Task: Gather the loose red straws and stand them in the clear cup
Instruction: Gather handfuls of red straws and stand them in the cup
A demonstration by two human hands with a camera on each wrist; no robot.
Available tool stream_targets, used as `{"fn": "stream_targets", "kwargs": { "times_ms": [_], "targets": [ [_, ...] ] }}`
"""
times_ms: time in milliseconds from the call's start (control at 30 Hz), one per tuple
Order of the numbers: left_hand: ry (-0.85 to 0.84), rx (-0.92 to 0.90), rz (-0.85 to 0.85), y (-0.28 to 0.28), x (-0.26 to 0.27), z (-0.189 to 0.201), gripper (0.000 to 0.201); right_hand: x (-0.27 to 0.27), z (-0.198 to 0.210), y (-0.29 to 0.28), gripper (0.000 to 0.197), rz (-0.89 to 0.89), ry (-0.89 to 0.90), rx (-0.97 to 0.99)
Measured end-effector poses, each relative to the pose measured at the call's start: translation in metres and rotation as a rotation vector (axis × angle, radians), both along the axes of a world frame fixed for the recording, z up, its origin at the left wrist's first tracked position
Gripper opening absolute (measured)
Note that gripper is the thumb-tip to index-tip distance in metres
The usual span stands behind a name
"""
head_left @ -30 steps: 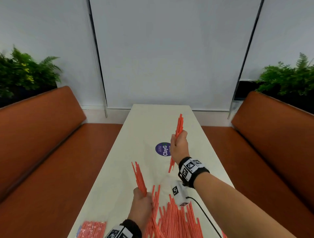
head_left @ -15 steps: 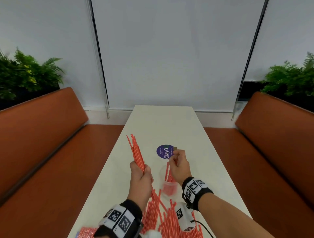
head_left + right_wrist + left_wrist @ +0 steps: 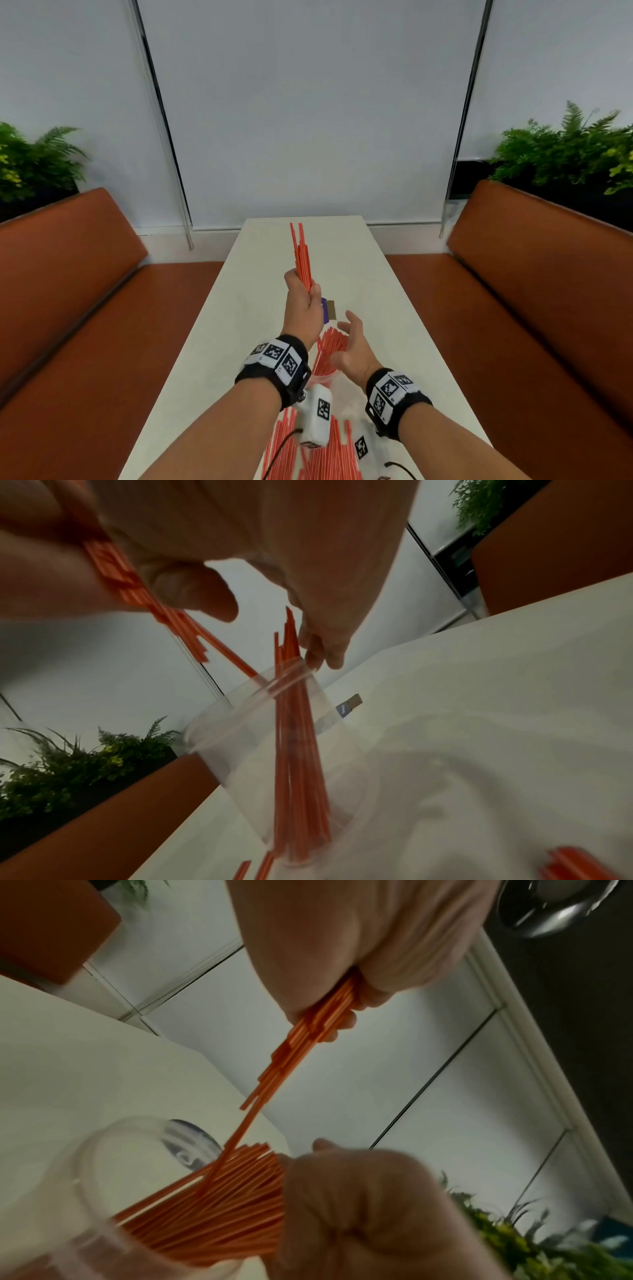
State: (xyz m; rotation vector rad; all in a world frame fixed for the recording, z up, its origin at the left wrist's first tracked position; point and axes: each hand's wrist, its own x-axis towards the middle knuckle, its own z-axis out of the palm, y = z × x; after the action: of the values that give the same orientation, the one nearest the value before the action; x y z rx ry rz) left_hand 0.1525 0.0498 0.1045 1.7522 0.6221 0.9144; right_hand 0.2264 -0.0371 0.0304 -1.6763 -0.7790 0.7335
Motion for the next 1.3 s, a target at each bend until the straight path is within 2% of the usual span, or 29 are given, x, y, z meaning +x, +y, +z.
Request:
{"fn": "stream_targets", "kwargs": {
  "times_ms": [133,233,300,367,500,600,700,800,867,933,967,1033,1200,1233,1300],
  "targets": [
    [0.068,-0.059,-0.028,0.001,0.011,-0.025,0.023,0.001,-0.004,-0.001,0.124,0.108,-0.068,-0.054],
    [0.114,-0.137,-0.041,0.001,0.011,-0.04,0.022,-0.002,-0.008,0.002,0.141,0.115,-0.021,-0.036],
    [0.123,-0.182,-0.074,0.0,0.007,-0.05,0.026,-0.005,-0.007,0.005,0.133,0.113,0.082,-0.011],
    [0.129,-0.196,-0.103,-0.001,0.002,-0.058,0.033,-0.005,-0.005,0.006,0.127,0.079,0.005,-0.027],
    [0.125,-0.234,-0.096,0.002,-0.003,-0.067,0.049,-0.002,-0.011,0.01,0.133,0.154,-0.089,-0.076],
    [0.11,-0.221,-0.065,0.003,-0.005,-0.071,0.059,-0.004,-0.011,0.01,0.114,0.15,-0.108,-0.099],
    [0.115,-0.185,-0.029,0.004,-0.007,-0.075,0.055,-0.006,-0.011,0.011,0.102,0.132,-0.131,-0.116],
    [0.144,-0.11,0.008,0.002,-0.008,-0.076,0.039,-0.006,-0.007,0.011,0.114,0.112,-0.157,-0.15],
    [0.168,-0.069,0.036,-0.002,-0.01,-0.073,0.038,-0.006,-0.006,0.011,0.108,0.097,-0.152,-0.151],
    [0.197,-0.088,0.032,-0.005,-0.013,-0.067,0.052,-0.005,-0.007,0.012,0.101,0.093,-0.145,-0.143],
    [0.21,-0.106,0.024,-0.006,-0.015,-0.064,0.06,-0.006,-0.007,0.012,0.105,0.088,-0.148,-0.144],
    [0.244,-0.114,0.027,-0.005,-0.02,-0.061,0.07,-0.007,-0.006,0.01,0.12,0.074,-0.162,-0.176],
    [0.415,-0.084,0.051,-0.008,-0.044,-0.046,0.079,-0.011,0.014,-0.009,0.151,0.025,-0.205,-0.325],
    [0.468,-0.069,0.051,-0.009,-0.053,-0.043,0.082,-0.011,0.018,-0.016,0.148,0.032,-0.238,-0.393],
    [0.604,-0.02,0.041,-0.016,-0.075,-0.04,0.084,-0.016,0.027,-0.035,0.127,0.077,-0.34,-0.619]
  ]
}}
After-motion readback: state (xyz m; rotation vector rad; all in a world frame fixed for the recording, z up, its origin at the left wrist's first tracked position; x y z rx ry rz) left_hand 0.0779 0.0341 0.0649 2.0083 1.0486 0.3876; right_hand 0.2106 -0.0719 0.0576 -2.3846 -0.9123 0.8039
